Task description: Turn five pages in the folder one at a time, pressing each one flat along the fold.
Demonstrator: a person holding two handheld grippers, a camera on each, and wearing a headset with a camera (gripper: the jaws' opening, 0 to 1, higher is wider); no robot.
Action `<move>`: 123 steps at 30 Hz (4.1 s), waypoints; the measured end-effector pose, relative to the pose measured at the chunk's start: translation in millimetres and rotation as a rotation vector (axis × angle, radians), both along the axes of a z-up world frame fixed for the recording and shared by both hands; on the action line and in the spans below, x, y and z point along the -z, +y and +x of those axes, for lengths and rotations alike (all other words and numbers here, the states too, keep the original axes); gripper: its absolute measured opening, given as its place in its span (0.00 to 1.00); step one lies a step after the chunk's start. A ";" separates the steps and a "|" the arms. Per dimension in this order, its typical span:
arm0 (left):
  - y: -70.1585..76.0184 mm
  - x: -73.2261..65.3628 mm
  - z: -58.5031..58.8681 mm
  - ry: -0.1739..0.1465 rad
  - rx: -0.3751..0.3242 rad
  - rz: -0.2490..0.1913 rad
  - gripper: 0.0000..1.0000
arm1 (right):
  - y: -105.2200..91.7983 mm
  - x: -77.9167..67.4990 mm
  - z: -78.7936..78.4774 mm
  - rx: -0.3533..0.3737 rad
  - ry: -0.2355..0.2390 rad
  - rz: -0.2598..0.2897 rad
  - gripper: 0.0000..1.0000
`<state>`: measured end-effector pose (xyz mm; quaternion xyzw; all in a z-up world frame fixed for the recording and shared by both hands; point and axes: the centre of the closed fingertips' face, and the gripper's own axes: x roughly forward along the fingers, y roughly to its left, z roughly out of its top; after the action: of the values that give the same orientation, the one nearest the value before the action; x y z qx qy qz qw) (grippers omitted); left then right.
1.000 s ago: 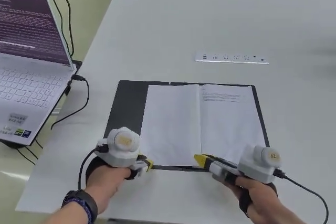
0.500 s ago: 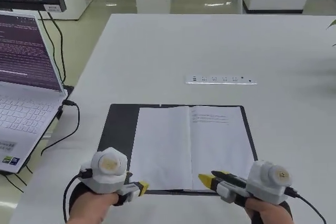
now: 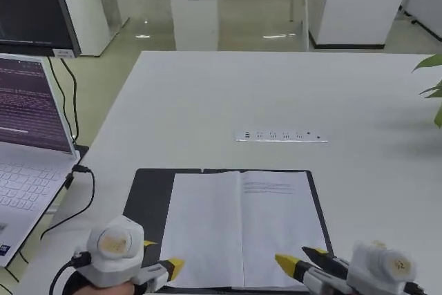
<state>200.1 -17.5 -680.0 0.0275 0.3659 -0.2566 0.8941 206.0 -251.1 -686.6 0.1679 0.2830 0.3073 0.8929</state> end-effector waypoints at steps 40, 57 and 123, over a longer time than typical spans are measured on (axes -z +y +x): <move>-2.2 -55.6 3.3 -0.243 0.081 -0.001 0.68 | -15.0 -44.5 5.7 -0.117 -0.218 -0.188 0.66; 4.9 -48.0 -1.8 -0.224 0.050 -0.050 0.72 | -24.3 -34.8 -7.6 -0.117 -0.195 -0.218 0.68; -217.0 5.6 38.0 -0.127 0.508 -0.040 0.72 | -59.6 -32.7 -11.8 -0.063 -0.149 -0.210 0.69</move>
<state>238.2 -234.5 -685.7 0.1169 0.2854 -0.4780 0.8224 194.2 -310.7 -653.9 0.0411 0.2515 0.3154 0.9141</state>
